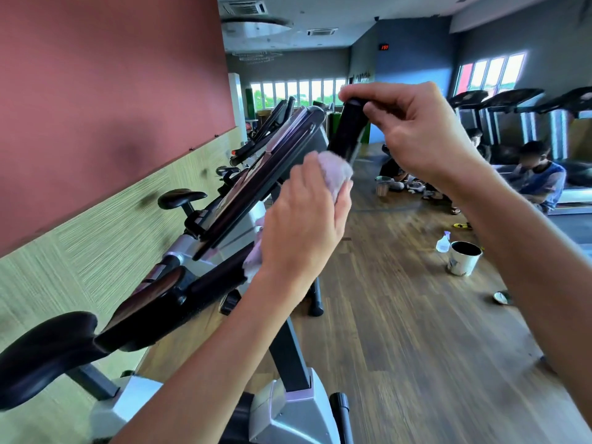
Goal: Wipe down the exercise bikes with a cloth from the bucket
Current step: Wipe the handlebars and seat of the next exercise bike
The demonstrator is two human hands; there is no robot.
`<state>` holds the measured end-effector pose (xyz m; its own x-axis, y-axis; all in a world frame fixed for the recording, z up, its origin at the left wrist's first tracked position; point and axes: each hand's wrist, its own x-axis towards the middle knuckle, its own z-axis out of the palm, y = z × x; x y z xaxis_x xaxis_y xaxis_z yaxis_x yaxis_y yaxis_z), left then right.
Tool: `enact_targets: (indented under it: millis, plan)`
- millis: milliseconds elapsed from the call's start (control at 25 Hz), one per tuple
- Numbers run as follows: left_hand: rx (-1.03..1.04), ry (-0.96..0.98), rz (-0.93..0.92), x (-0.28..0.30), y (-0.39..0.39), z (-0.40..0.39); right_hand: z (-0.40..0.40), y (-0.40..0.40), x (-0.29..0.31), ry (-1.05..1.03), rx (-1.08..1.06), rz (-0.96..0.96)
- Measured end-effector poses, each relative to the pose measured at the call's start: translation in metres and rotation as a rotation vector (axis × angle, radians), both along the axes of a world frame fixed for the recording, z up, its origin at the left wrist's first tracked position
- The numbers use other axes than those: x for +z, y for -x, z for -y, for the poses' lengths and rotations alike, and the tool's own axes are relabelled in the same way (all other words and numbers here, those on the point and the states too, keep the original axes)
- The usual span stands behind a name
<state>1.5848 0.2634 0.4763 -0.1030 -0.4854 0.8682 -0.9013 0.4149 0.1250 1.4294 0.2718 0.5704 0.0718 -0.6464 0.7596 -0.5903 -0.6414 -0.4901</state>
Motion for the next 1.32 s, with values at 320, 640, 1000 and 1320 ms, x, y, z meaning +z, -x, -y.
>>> enact_targets:
  millis: [320, 640, 1000, 1320]
  plan:
    - [-0.175, 0.018, -0.247, 0.038, 0.029, 0.014, 0.009, 0.004, -0.001, -0.001, 0.075, 0.031]
    - [-0.078, -0.017, -0.250, 0.033, 0.035, 0.010, 0.015, 0.006, -0.002, 0.046, 0.085, 0.033]
    - [-0.044, 0.156, -0.147, -0.001, 0.028, -0.001, 0.056, 0.003, -0.030, 0.314, 0.414, 0.242]
    - [0.676, 0.464, -0.146, -0.025, 0.073, 0.020, 0.115, 0.043, 0.002, 0.240, 0.955, -0.121]
